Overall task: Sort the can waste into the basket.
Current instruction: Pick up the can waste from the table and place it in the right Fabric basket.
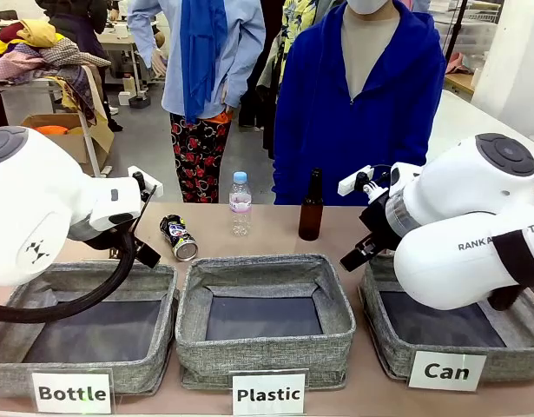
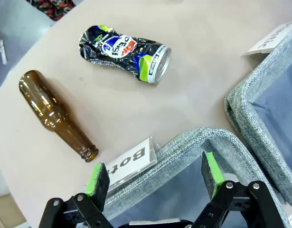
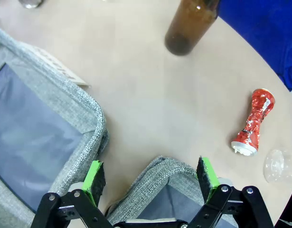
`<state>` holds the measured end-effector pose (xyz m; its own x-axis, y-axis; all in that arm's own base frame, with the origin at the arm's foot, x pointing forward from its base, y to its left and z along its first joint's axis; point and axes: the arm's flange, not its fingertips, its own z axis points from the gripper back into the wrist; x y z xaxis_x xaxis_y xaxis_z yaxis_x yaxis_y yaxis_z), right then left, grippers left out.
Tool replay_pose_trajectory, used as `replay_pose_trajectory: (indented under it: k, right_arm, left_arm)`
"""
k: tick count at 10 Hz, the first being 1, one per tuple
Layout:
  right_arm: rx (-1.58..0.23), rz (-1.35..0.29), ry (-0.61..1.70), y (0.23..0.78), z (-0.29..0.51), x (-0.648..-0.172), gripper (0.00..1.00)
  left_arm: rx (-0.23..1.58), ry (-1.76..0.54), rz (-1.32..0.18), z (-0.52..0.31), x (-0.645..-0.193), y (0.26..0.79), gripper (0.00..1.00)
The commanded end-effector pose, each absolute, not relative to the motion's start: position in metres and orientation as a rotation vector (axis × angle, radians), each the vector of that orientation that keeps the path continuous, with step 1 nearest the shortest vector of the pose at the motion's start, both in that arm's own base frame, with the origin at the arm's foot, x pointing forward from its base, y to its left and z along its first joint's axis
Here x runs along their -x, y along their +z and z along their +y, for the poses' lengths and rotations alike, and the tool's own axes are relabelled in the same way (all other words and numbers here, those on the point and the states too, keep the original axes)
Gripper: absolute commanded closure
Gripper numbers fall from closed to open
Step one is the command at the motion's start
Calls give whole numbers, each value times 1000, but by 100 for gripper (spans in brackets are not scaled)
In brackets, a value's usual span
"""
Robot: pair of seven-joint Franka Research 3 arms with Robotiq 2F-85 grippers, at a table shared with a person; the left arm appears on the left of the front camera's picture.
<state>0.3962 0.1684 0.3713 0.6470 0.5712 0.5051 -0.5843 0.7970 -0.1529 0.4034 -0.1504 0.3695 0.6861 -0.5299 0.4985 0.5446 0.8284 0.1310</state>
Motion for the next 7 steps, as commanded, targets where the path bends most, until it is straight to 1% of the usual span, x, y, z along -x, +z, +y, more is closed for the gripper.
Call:
replay_pose_trajectory:
  k: [1,2,3,4,5,6,7]
  right_arm:
    - [-25,-566,656,371,168,-396,0]
    - [-25,-566,657,371,168,-396,0]
    - [-71,-551,696,402,164,-380,0]
    - [-136,-557,615,437,155,-366,0]
    - [-239,-526,509,463,148,-358,0]
    - [-351,-474,465,483,137,-351,0]
    - [-446,-394,431,493,120,-345,0]
  left_arm:
    - [29,-602,-552,-151,-403,370,0]
    - [28,-602,-549,-150,-403,370,0]
    - [131,-643,-600,-148,-389,401,0]
    - [251,-617,-574,-145,-374,438,0]
    - [358,-594,-520,-137,-363,462,0]
    - [466,-605,-483,-124,-352,481,0]
    - [570,-658,-455,-110,-342,485,0]
